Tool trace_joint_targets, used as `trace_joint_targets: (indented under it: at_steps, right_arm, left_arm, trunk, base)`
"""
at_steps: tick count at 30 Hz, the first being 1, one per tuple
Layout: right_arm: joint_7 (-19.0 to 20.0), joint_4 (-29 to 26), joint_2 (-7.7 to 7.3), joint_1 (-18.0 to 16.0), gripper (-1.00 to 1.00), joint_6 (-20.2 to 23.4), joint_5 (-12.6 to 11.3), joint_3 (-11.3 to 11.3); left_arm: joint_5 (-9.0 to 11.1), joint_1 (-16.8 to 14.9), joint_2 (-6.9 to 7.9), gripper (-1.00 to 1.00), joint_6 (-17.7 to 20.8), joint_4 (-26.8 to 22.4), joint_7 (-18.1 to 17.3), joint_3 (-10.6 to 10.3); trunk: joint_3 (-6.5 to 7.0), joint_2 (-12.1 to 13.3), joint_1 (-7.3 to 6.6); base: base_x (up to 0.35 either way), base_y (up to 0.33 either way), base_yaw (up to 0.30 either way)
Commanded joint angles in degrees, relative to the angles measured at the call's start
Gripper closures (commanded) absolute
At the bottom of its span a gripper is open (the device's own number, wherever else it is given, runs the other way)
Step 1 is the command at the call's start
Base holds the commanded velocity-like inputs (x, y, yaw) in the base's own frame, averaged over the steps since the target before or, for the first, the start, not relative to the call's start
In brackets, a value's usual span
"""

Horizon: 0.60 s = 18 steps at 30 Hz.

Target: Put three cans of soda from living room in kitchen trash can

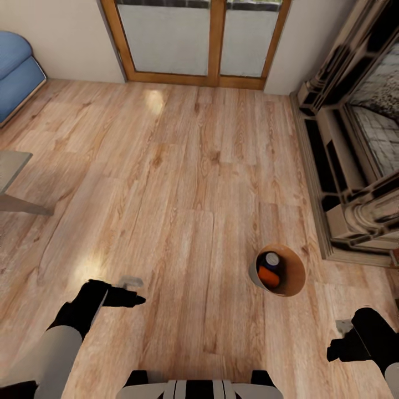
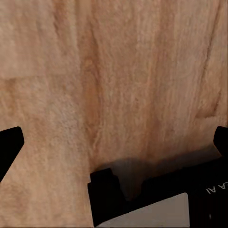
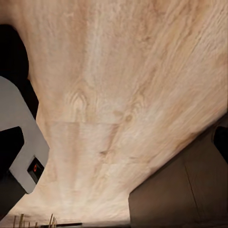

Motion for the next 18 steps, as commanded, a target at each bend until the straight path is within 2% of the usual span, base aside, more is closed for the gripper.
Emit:
trace_joint_targets:
  at_steps: [1,2,5,7,10,13,14,18]
  right_arm:
    - [-0.3,0.0,0.43,0.2,-1.00,-0.8,0.0,-0.6]
    - [-3.0,0.1,2.62,1.8,-1.00,-5.2,0.0,-2.2]
    - [-4.6,0.5,4.22,2.5,-1.00,-6.9,-0.1,-2.6]
    - [-5.8,0.7,6.79,2.9,-1.00,-8.6,-0.2,-3.2]
    - [-7.8,0.9,9.05,3.1,-1.00,-11.0,-0.1,-4.2]
    - [-10.7,0.9,10.58,3.2,-1.00,-12.6,-0.2,-5.0]
    - [-12.5,0.9,11.57,3.2,-1.00,-13.2,-0.2,-5.3]
    - [-14.8,1.0,13.36,3.2,-1.00,-14.2,-0.2,-5.7]
  left_arm:
    - [0.4,0.0,0.12,-1.00,-1.1,2.4,1.6,0.0]
    - [3.1,0.4,1.78,-1.00,-7.6,12.9,8.4,0.1]
    - [5.4,0.8,2.98,-1.00,-11.1,17.7,12.9,0.1]
    - [8.6,1.9,4.07,-1.00,-15.3,21.6,19.2,0.1]
    - [10.7,4.3,4.70,-1.00,-19.1,23.6,22.8,0.1]
    - [11.5,6.2,4.94,-1.00,-20.7,24.4,24.0,0.1]
    - [11.8,7.2,5.13,-1.00,-21.3,24.6,24.4,0.1]
    - [12.2,8.5,5.52,-1.00,-23.4,25.0,24.9,0.1]
  trunk:
    - [0.19,0.4,-0.23]
    - [0.37,0.8,-0.45]
    - [0.91,2.0,-1.10]
    - [1.27,2.8,-1.54]
    - [1.80,4.0,-2.20]
    - [2.34,5.2,-2.86]
    - [2.52,5.6,-3.08]
    - [3.24,7.2,-3.96]
  base:
    - [0.000,0.000,0.000]
    - [0.000,0.000,0.000]
    - [0.000,0.000,0.000]
    - [0.000,0.000,0.000]
    - [0.000,0.000,0.000]
    - [0.000,0.000,0.000]
    - [0.000,0.000,0.000]
    - [0.000,0.000,0.000]
